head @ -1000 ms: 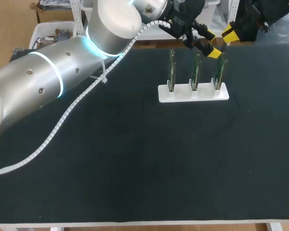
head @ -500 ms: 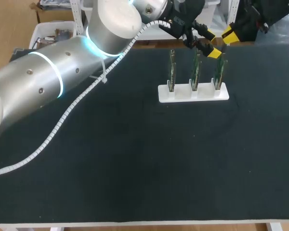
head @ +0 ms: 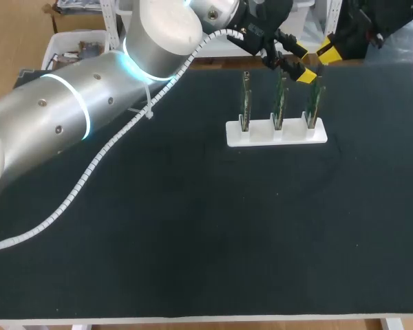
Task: Pick up the optical module with the left hand, and insert it into the network port with the right hand.
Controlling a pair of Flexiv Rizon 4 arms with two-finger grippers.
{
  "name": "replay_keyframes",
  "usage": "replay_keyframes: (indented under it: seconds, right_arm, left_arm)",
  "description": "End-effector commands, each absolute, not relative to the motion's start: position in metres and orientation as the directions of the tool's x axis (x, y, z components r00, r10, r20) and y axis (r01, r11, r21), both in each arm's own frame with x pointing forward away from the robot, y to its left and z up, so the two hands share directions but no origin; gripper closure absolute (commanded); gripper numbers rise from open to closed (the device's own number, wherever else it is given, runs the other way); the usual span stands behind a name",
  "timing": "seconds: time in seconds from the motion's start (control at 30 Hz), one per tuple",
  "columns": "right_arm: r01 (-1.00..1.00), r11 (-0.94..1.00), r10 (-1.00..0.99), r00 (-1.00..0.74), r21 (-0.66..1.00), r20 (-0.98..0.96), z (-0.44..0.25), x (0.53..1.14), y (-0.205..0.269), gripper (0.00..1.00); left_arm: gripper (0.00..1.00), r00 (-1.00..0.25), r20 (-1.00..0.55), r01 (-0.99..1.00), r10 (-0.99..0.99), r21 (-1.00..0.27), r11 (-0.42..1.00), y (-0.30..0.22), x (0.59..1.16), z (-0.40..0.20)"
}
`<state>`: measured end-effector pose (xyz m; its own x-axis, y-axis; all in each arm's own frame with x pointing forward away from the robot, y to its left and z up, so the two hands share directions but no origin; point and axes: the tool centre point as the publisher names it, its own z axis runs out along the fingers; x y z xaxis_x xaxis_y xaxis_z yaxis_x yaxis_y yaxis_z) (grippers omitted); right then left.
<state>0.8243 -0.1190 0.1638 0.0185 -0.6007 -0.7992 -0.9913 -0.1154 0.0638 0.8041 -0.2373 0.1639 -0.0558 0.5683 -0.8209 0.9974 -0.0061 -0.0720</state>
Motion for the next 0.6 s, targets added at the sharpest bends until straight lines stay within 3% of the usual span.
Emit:
replay_keyframes:
  seconds: [0.03, 0.6]
  right_arm:
    - [-0.967, -0.213, -0.602, 0.018, 0.139, -0.798, 0.1640, 0.8315, -0.1189, 1.00]
    - [-0.970, -0.198, -0.611, 0.008, 0.143, -0.792, 0.1603, 0.8268, -0.1206, 1.00]
  left_arm:
    - [0.00, -0.056, -0.820, 0.997, 0.570, -0.072, -0.006, -0.2370, 0.8038, 0.1642]
    - [0.00, -0.056, -0.820, 0.997, 0.570, -0.072, -0.006, -0.2370, 0.8038, 0.1642]
